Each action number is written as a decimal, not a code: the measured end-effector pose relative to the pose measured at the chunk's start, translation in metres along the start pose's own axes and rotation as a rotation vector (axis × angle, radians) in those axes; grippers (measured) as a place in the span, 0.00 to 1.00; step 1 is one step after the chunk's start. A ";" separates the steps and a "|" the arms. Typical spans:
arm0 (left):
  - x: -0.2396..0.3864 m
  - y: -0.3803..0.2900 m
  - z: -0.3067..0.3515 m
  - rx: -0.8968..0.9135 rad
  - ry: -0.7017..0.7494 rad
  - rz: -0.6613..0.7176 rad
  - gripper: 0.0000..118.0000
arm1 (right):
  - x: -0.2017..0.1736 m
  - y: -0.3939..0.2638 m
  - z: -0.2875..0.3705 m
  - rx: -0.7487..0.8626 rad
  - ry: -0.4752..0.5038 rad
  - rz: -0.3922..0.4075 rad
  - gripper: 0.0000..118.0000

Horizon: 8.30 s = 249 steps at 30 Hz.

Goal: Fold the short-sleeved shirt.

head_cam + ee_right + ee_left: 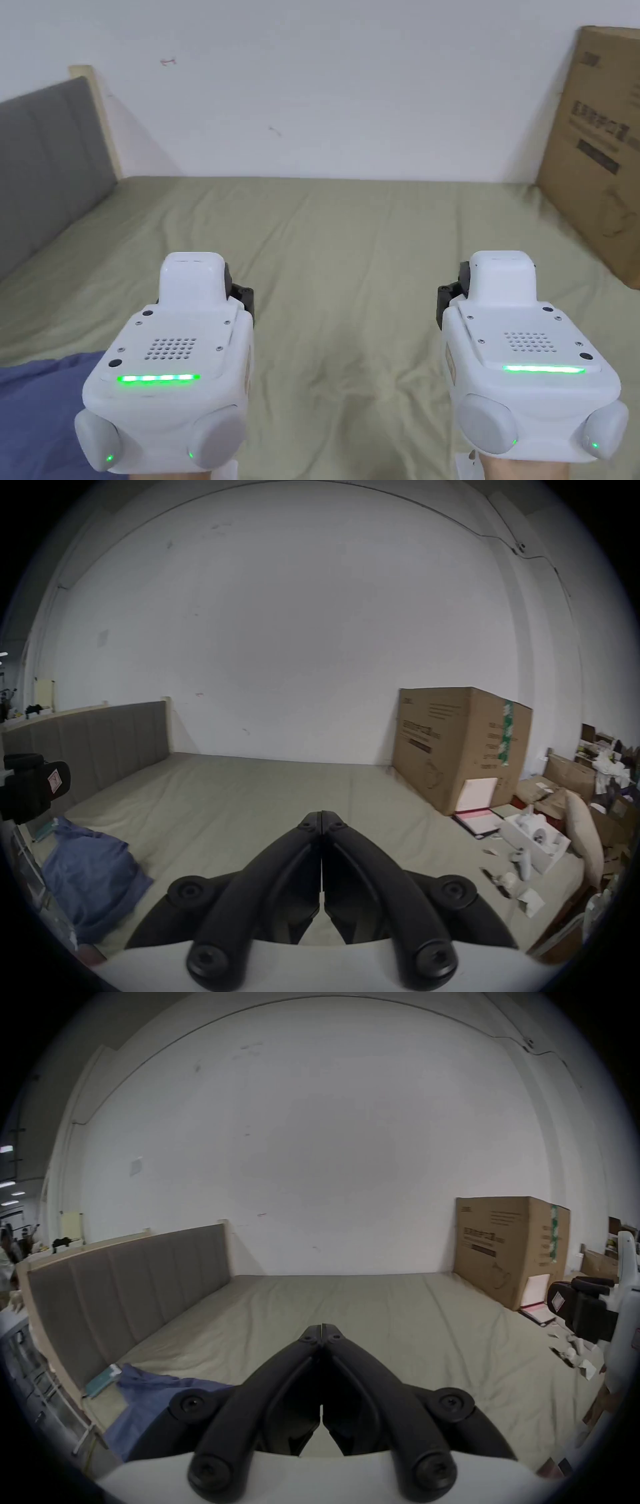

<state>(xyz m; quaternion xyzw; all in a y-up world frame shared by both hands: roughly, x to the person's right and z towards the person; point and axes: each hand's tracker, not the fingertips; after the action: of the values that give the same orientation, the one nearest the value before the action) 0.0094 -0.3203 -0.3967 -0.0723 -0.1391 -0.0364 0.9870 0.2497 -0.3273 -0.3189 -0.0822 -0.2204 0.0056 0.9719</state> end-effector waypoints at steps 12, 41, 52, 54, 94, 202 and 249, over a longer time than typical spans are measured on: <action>-0.126 -0.010 0.029 -0.103 0.356 0.003 0.00 | -0.136 0.002 -0.026 -0.042 0.356 0.075 0.00; -0.145 -0.179 -0.159 -0.919 0.165 0.170 0.49 | -0.127 -0.056 -0.086 -0.302 0.316 0.070 0.00; -0.172 -0.140 -0.157 -0.927 0.168 0.311 0.05 | -0.098 -0.052 -0.084 -0.317 0.289 0.016 0.00; -0.167 -0.116 -0.157 -0.884 0.146 0.365 0.05 | -0.085 -0.047 -0.084 -0.308 0.269 -0.013 0.00; 0.239 -0.072 -0.142 -0.827 -0.673 -0.092 0.16 | 0.198 -0.057 -0.017 -0.323 -0.280 -0.235 0.00; 0.000 0.265 -0.425 -0.260 0.157 0.072 0.03 | 0.214 0.300 -0.376 -0.280 -0.142 -0.209 0.03; -0.078 -0.133 -0.066 -0.832 0.021 -0.061 0.03 | 0.193 -0.144 0.012 -0.879 -0.090 -0.247 0.03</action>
<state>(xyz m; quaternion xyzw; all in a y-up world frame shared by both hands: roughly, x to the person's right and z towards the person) -0.0602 -0.4575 -0.4636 -0.4606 -0.1044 -0.1194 0.8733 0.4156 -0.4582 -0.2025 -0.4597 -0.2520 -0.2009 0.8276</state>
